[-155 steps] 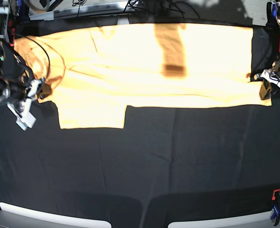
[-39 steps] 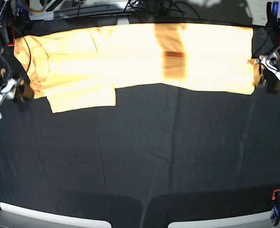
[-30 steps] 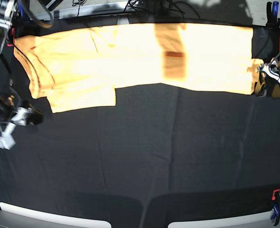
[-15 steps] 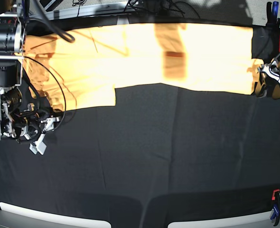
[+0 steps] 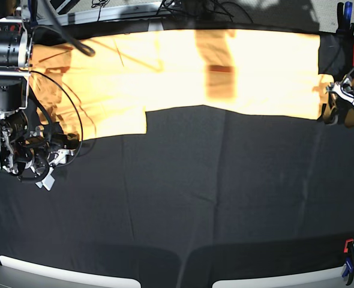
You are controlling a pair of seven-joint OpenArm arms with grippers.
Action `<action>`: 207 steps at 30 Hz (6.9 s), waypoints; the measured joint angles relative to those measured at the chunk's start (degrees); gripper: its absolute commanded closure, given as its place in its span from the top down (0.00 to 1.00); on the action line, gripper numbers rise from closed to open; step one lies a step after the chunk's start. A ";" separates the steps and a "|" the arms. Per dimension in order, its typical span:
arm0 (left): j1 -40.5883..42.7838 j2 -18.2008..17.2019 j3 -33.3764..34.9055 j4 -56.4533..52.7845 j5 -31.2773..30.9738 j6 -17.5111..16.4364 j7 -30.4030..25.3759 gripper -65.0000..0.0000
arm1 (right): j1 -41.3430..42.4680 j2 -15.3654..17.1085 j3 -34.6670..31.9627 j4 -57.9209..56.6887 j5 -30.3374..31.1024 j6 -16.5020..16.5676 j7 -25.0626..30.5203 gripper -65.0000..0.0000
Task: Layout the t-shirt on the table in an organized manner, then fold the t-shirt properly
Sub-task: 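Release the shirt and pull the right gripper back from the sleeve end, then grasp the sleeve end with the right gripper and fold it inward, then grasp the shirt end with the left gripper and fold it toward the middle, then grasp the folded end with the right gripper and fold it toward the middle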
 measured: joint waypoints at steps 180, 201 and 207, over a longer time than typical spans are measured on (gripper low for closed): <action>-5.62 17.25 18.16 14.84 4.11 3.78 13.31 0.46 | -34.60 2.43 22.23 38.29 19.32 5.75 -3.80 0.47; -5.62 15.06 16.76 14.84 3.69 3.61 13.27 0.46 | -34.03 3.04 14.32 28.94 16.74 5.95 -2.08 0.47; -5.60 15.04 16.76 14.84 3.74 3.61 13.29 0.46 | -33.18 3.48 4.90 29.20 20.87 5.97 -2.71 0.47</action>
